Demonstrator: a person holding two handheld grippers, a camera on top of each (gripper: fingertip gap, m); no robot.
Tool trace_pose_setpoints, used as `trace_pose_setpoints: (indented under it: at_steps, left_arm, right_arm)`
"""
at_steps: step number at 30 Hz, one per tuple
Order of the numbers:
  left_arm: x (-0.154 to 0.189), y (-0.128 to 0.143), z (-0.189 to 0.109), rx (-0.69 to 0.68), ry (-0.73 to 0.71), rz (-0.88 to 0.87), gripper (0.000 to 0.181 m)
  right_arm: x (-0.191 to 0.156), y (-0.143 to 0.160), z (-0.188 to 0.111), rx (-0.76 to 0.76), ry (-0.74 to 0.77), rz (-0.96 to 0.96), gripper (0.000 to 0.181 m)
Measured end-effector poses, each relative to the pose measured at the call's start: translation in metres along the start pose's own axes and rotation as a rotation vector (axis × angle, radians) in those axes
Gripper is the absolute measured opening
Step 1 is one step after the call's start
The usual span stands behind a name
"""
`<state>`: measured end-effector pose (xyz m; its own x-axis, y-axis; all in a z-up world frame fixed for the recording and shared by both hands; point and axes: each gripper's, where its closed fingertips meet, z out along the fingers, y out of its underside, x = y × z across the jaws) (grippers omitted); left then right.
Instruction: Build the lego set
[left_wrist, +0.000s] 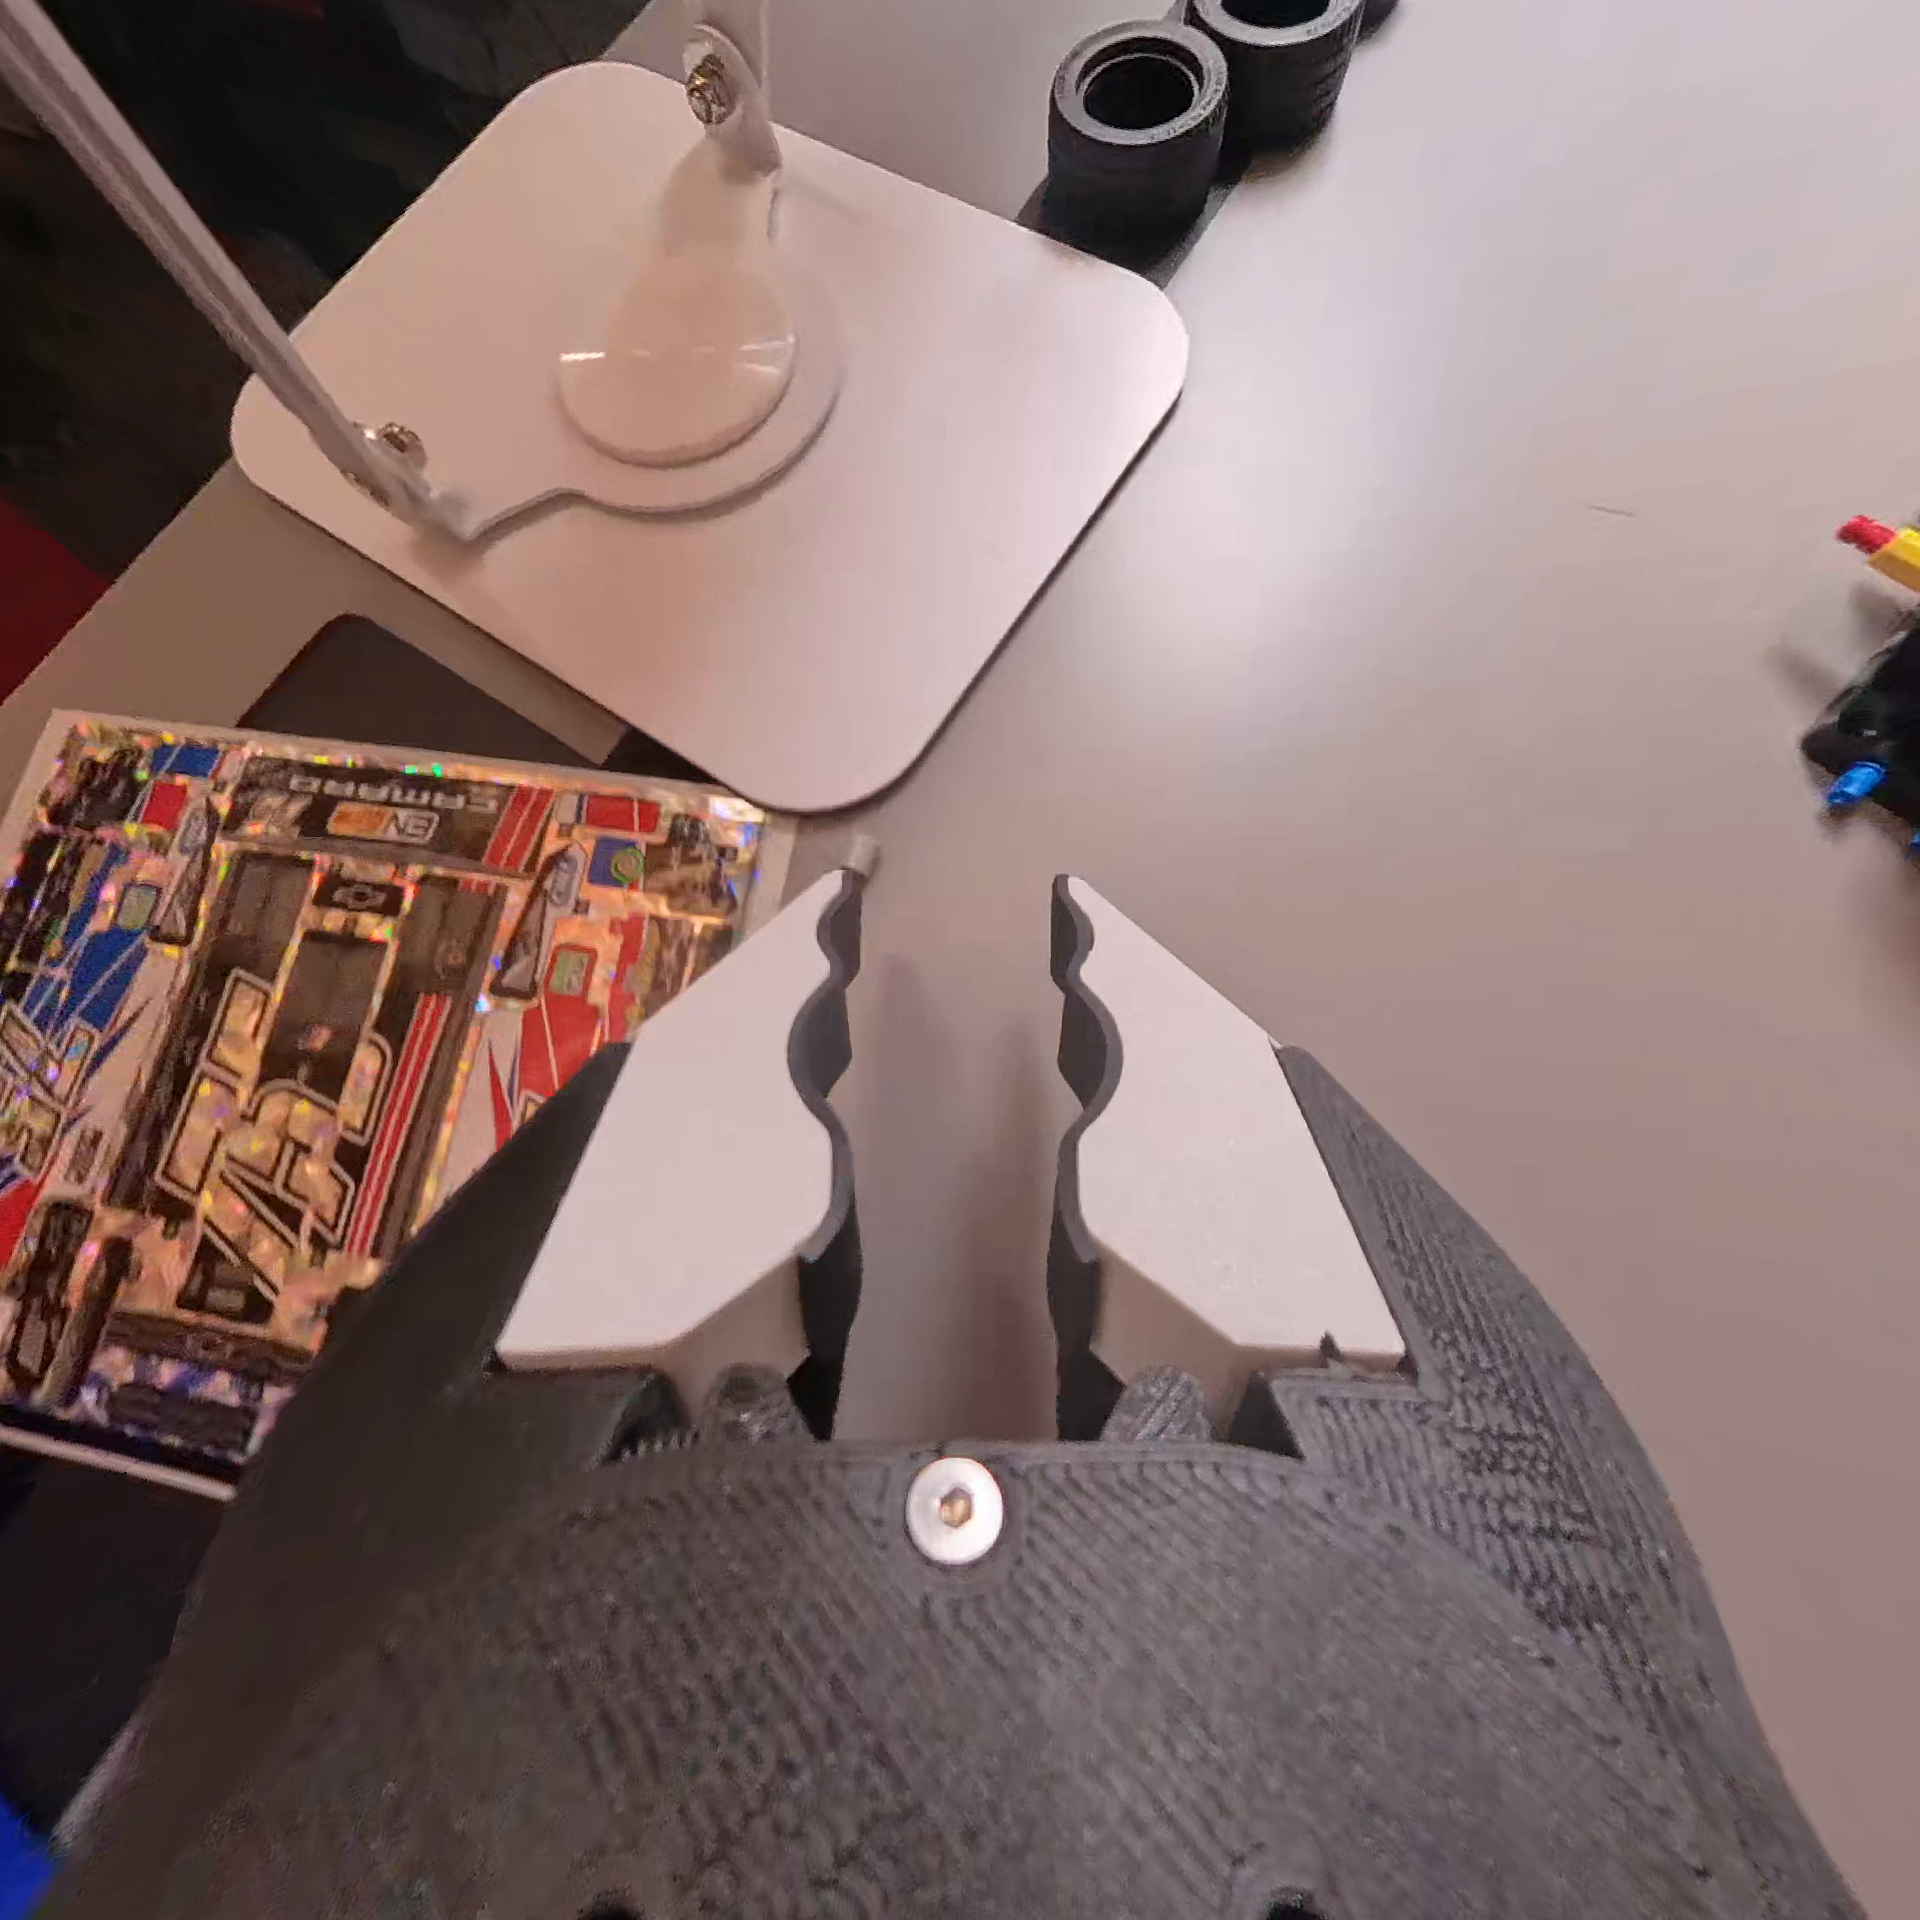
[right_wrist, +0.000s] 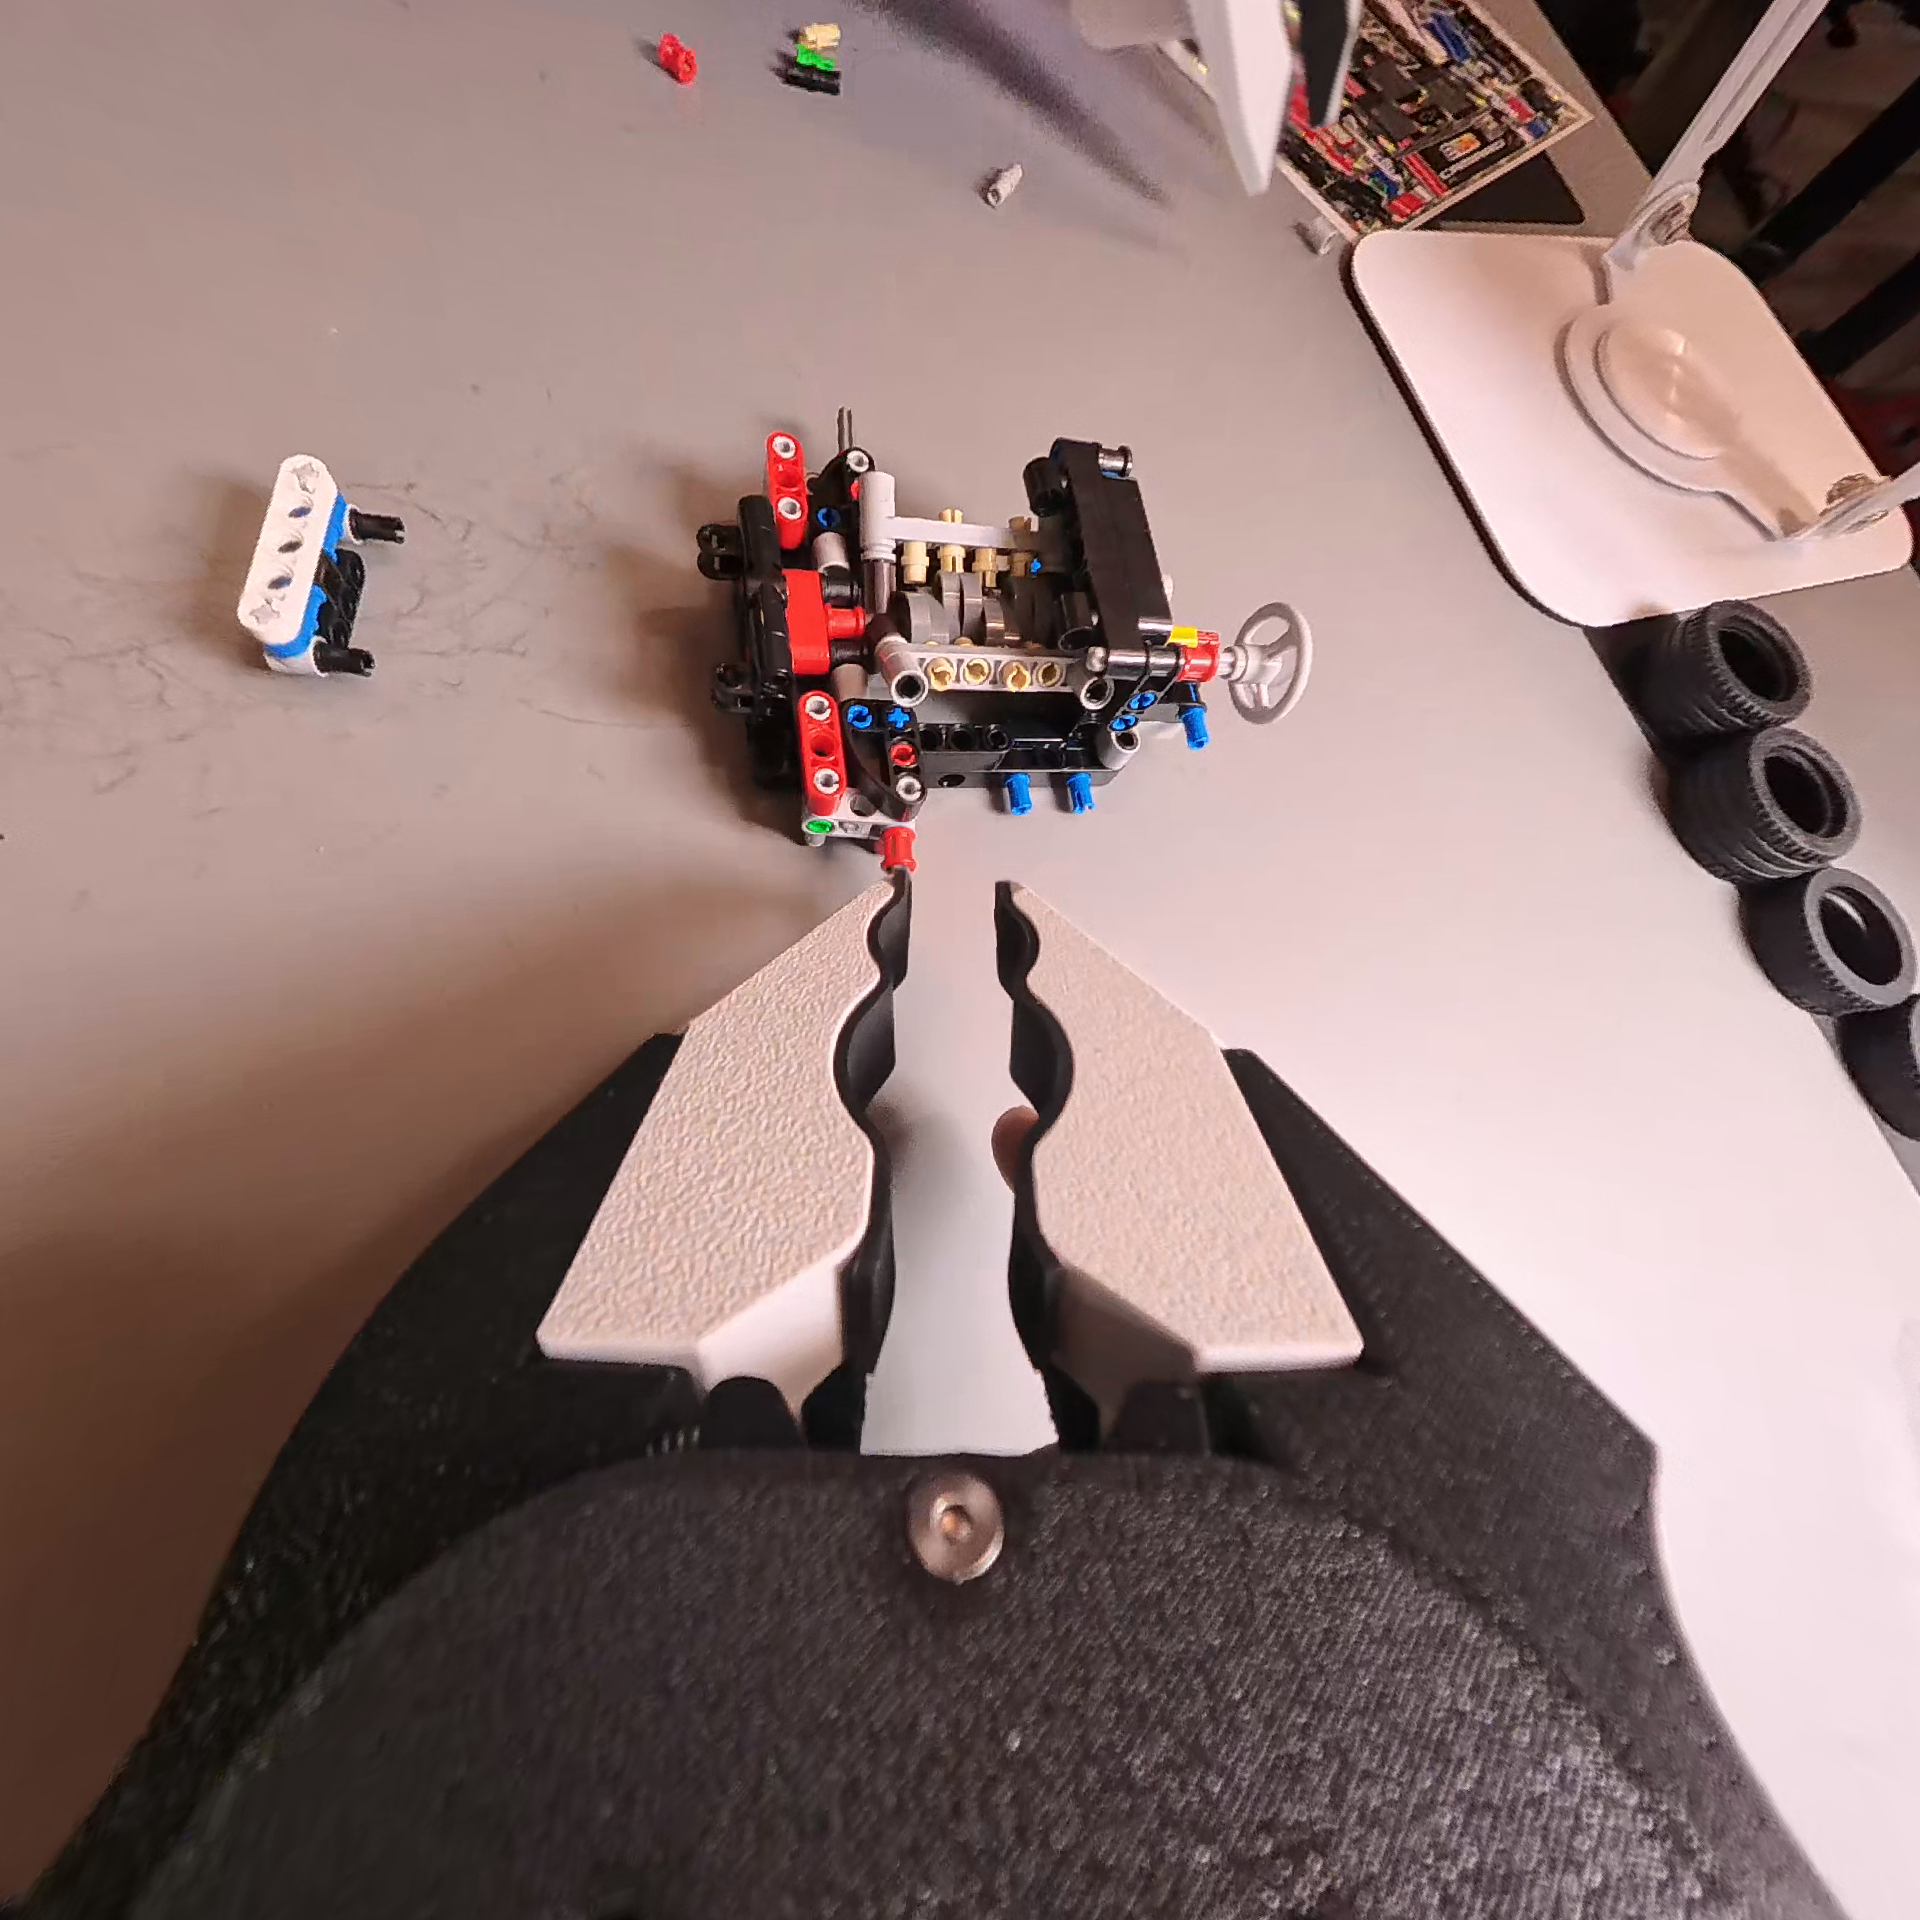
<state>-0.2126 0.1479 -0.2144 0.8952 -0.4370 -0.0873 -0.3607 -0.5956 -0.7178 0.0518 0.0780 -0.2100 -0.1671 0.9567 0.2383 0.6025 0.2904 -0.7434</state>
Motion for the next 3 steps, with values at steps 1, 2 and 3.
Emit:
trace_pose_setpoints:
  at_steps: [1, 2, 3]
  left_arm:
    - [-0.003, -0.002, 0.007, -0.011, 0.012, 0.011, 0.035]
    - [-0.005, -0.002, 0.013, -0.032, 0.022, 0.016, 0.034]
    - [-0.009, 0.002, 0.019, -0.068, 0.020, 0.020, 0.033]
  right_arm:
    - [0.000, 0.001, 0.001, -0.002, -0.003, 0.001, 0.015]
    - [0.000, 0.003, 0.001, -0.006, -0.004, 0.003, 0.015]
    - [0.001, 0.005, 0.001, -0.008, -0.003, 0.005, 0.015]
